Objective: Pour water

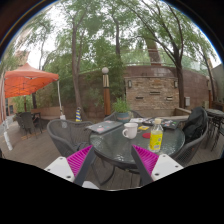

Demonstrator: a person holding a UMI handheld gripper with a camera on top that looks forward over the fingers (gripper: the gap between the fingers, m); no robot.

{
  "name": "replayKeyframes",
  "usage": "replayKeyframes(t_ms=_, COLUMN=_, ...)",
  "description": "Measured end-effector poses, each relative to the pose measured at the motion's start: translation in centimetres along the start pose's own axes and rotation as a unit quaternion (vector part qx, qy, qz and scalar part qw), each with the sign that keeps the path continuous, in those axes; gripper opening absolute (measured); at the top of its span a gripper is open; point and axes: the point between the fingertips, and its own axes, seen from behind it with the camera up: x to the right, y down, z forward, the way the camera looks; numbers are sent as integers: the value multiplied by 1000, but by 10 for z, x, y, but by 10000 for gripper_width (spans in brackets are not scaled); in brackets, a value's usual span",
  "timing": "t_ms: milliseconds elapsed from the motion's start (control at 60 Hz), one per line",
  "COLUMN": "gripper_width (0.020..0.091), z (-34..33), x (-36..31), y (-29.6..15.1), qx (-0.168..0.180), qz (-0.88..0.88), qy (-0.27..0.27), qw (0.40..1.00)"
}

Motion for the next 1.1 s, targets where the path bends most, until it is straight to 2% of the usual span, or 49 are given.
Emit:
replayKeyframes(t_ms=217, gripper_width=836, z=10, x=25, y=3, qx=3, qz=0, qy=22, qw=1000)
replayKeyframes(t_ms=300, gripper_width=817, z=18, x=60, y=-4, qx=18, qz=-21, qy=50, qw=998)
replayKeyframes(t_ms=383, gripper_width=814, z=25, x=109, y=-6, qx=18, qz=-47, qy=89, qw=995)
replayKeyframes(t_ms=583, gripper_width=813, z=91, x=193, y=0, qx=26, qz=-43, qy=149, qw=988)
replayKeyframes(t_ms=817, gripper_width=800, z=177, x=235, y=15, qx=14, qz=-63, qy=154, qw=986)
replayKeyframes(t_ms=900, gripper_width=725, z=196, x=243, y=8, qx=25, qz=-72, qy=155, qw=985)
replayKeyframes(t_ms=950, gripper_width=594, z=206, x=244, y=8, qx=29, qz=-70, qy=153, qw=985)
replayKeyframes(t_ms=967, gripper_width=571, z=210, x=243, y=14, qx=26, qz=-67, qy=152, qw=986)
replayKeyframes(t_ms=1100, gripper_width=474, z=218, x=233, y=6, qx=46, qz=-69, qy=124, qw=989)
